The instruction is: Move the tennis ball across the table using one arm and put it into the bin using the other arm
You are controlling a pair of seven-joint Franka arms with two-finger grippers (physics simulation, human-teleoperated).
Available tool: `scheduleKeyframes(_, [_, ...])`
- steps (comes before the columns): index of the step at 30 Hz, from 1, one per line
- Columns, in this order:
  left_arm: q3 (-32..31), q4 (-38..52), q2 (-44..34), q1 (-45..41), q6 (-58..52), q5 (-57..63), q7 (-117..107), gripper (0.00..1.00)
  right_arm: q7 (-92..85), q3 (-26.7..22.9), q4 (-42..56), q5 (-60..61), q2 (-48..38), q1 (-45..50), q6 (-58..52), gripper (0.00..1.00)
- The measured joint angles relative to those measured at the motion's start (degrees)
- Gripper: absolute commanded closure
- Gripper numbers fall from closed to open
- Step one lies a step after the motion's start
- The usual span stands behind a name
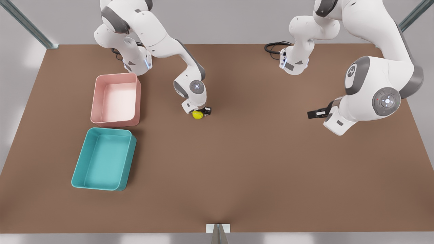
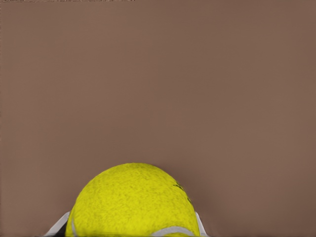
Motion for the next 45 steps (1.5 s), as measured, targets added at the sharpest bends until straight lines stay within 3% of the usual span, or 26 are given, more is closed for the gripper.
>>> scheduleKeyframes(10, [-0.02, -0.01, 0.14, 0.07, 0.12, 0.05, -0.73, 0.0, 0.78, -1.43, 1.86, -0.16, -2.75, -0.54, 1.29, 0.35])
scheduleKeyframes(13, [-0.01, -0.01, 0.18, 0.09, 0.18, 0.05, -0.88, 0.0, 0.53, -7.07, 5.48, -3.19, -3.07, -0.58, 1.21, 0.35])
scheduleKeyframes(19, [0.0, -0.01, 0.26, 0.22, 0.3, 0.09, -1.12, 0.0, -6.03, -23.01, 12.11, -6.67, -2.52, -1.16, 1.1, 0.35])
scheduleKeyframes(22, [-0.01, -0.01, 0.6, 0.43, 0.43, 0.14, -1.21, 0.0, -12.15, -25.55, 15.23, -7.1, -2.3, -7.23, 1.02, 0.35])
scheduleKeyframes(30, [-0.04, -0.01, 0.74, 0.47, 0.6, 0.14, -1.39, 0.0, -30.15, -25.54, 18.61, -6.52, 0.11, -24.35, 1.36, 0.35])
scheduleKeyframes(31, [-0.04, -0.01, 0.77, 0.48, 0.62, 0.14, -1.41, 0.0, -32.04, -25.51, 18.42, -6.54, 0.6, -25.3, 1.36, 0.0])
scheduleKeyframes(36, [-0.04, -0.01, 0.8, 0.44, 0.67, 0.14, -1.48, 0.0, -39.96, -25.25, 18.72, -4.52, 1.37, -27.51, 1.05, 0.0])
scheduleKeyframes(39, [-0.04, -0.01, 0.8, 0.44, 0.68, 0.14, -1.52, 0.0, -43.88, -25.13, 29.74, 0.25, 1.01, -26.99, -9.82, 0.0])
scheduleKeyframes(43, [-0.04, 0.02, 0.51, 0.41, 0.51, 0.18, -1.56, 0.0, -47.29, -25.31, 49.06, 6.54, -2.26, -27.09, -39.98, 0.0])
scheduleKeyframes(45, [-0.1, 0.06, 0.34, 0.45, 0.15, 0.13, -1.59, 0.0, -48.73, -15.06, 46.56, 4.96, -11.38, -34.88, -50.29, 0.0])
